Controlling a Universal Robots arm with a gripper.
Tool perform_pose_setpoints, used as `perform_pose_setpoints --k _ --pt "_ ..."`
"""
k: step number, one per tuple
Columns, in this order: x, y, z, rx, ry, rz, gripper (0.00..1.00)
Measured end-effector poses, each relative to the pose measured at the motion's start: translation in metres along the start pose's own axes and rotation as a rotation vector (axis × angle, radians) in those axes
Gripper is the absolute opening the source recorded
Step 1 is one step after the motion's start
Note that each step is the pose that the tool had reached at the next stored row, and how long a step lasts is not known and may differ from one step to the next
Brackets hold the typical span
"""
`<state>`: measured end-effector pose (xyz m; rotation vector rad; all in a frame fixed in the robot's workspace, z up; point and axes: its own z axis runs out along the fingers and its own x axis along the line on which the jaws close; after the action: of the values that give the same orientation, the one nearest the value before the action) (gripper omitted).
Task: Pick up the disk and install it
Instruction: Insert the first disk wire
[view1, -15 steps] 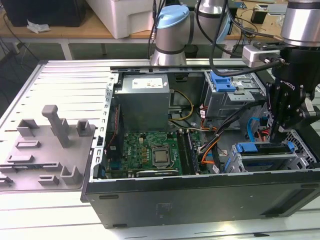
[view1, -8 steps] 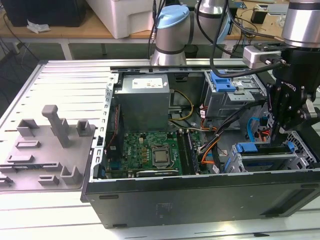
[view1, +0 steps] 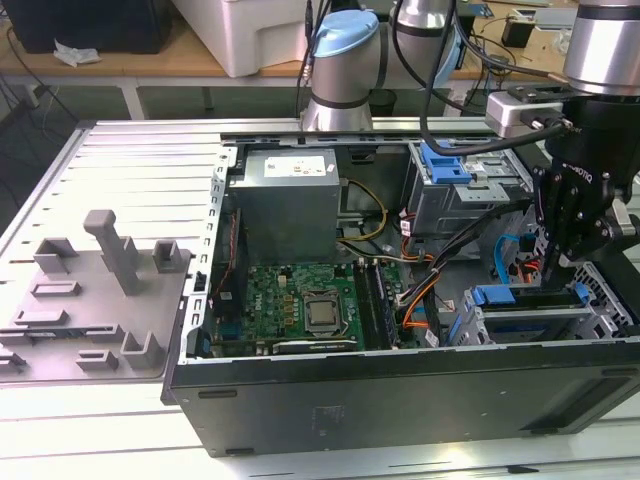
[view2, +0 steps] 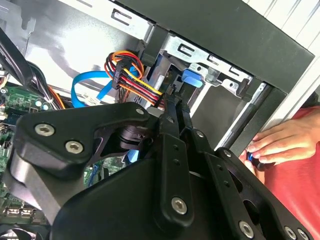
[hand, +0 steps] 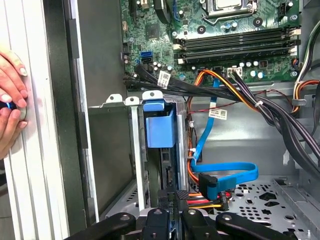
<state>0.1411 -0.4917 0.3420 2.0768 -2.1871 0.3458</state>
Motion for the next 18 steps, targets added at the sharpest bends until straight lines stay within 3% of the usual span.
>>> perform_pose_setpoints --k 5,8,9,11,12,15,18 --pt "0.0019 -0.0001 0.0006 0.002 -0.0036 -0.009 0.17" --pt "0.003 -0.0001 0.0007 0.0015 -0.0183 -0.008 0.17" --pt "0.0035 -0.0002 0.0005 0.0013 -0.0277 -0.008 0.17" --pt "0.0038 -0.0002 0.0002 0.0012 -0.0371 -0.008 0.17" --pt "0.0044 -0.0003 -0.0003 0.0012 -0.047 -0.009 0.17" --pt "0.0063 -0.0005 -0.0015 0.0018 -0.0568 -0.011 0.17" --pt "0.0091 -0.0006 -0.0009 0.0024 -0.0615 -0.012 0.17"
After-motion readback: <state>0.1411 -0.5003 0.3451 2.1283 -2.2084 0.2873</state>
